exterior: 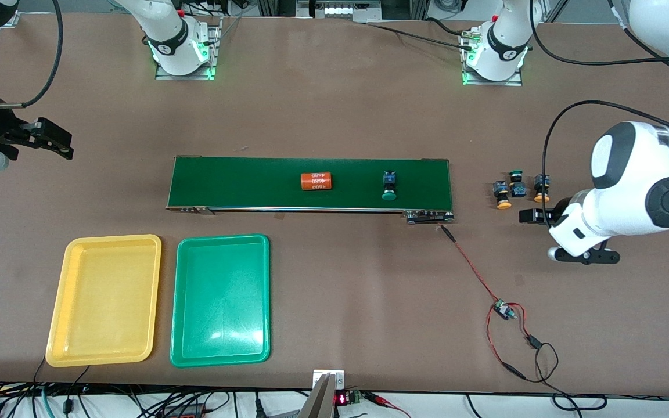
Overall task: Sort buttons by color to trays
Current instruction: 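Return the left gripper and grasp a yellow-capped push button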
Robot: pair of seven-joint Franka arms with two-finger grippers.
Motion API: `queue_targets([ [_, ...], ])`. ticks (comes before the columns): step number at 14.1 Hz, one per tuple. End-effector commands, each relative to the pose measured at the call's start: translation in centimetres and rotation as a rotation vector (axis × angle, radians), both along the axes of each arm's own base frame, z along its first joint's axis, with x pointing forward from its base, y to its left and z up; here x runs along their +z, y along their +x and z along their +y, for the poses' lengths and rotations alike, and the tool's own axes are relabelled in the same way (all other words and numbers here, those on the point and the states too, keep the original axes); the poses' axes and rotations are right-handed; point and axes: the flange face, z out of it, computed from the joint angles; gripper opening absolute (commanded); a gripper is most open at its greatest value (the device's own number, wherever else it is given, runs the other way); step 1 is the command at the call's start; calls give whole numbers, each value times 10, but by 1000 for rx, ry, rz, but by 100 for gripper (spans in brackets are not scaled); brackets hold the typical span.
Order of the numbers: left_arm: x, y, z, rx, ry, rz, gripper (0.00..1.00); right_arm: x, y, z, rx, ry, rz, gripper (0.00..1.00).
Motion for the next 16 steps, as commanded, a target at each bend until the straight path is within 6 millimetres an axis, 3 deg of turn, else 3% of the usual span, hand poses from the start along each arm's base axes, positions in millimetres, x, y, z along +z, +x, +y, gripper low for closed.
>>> queue_targets([
  [1,-19,-38,6,-113,-12,5,100,3,-3,1,15,-3,-8,100],
  [2,-26,-51,12,-126,-22,9,100,3,-3,1,15,-3,-8,100],
  [4,-52,-89,-7,-116,-43,79,100,3,-3,1,15,-3,-8,100],
  [5,-67,-105,-18,-28,-45,90,100,3,-3,1,15,-3,-8,100],
  [7,-94,-129,-31,22,-27,45,100,4,-2,1,15,-2,-13,100],
  [9,-122,-142,-23,45,-22,23,100,3,-2,-1,11,-2,-13,100],
  [11,-136,-149,-21,54,-18,49,100,3,-2,-1,11,-2,-11,100],
  [12,-143,-148,-22,54,-19,46,93,2,-2,-1,11,-3,-10,100],
  [16,-166,-142,-20,60,-23,-3,93,3,-2,0,12,-2,-11,100],
])
